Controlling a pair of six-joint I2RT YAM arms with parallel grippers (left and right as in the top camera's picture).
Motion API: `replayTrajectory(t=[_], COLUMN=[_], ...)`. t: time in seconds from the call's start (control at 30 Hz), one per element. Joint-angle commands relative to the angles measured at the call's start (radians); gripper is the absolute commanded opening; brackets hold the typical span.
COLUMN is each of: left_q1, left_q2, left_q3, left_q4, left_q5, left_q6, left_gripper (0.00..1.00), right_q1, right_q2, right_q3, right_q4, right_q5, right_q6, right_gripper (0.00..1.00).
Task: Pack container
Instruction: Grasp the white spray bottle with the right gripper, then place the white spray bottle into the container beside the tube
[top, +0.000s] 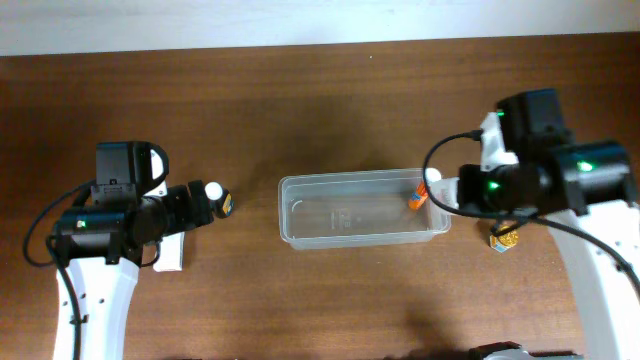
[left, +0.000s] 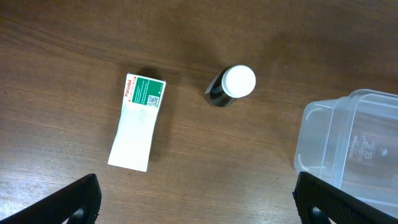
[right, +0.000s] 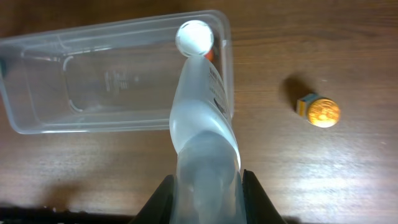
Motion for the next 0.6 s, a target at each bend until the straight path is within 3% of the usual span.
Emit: replayTrajectory(t=[0.0,0.57], left_q1=[-0.002,-0.002], left_q2=[0.003,0.003], left_q3=[0.020,0.020], left_q4=[-0.002,-0.001], left_q5=[0.011,0.011], left_q6=[0.020,0.020], left_gripper=[0.99,1.00], right_q1=[0.037,0.039], right_q2=[0.038,0.209], right_q3=[-0.047,-0.295], right_q4=[0.038,0.285], right_q5=[0.002,0.023], right_q6=[0.035,0.034], right_gripper=[0.17,0.17])
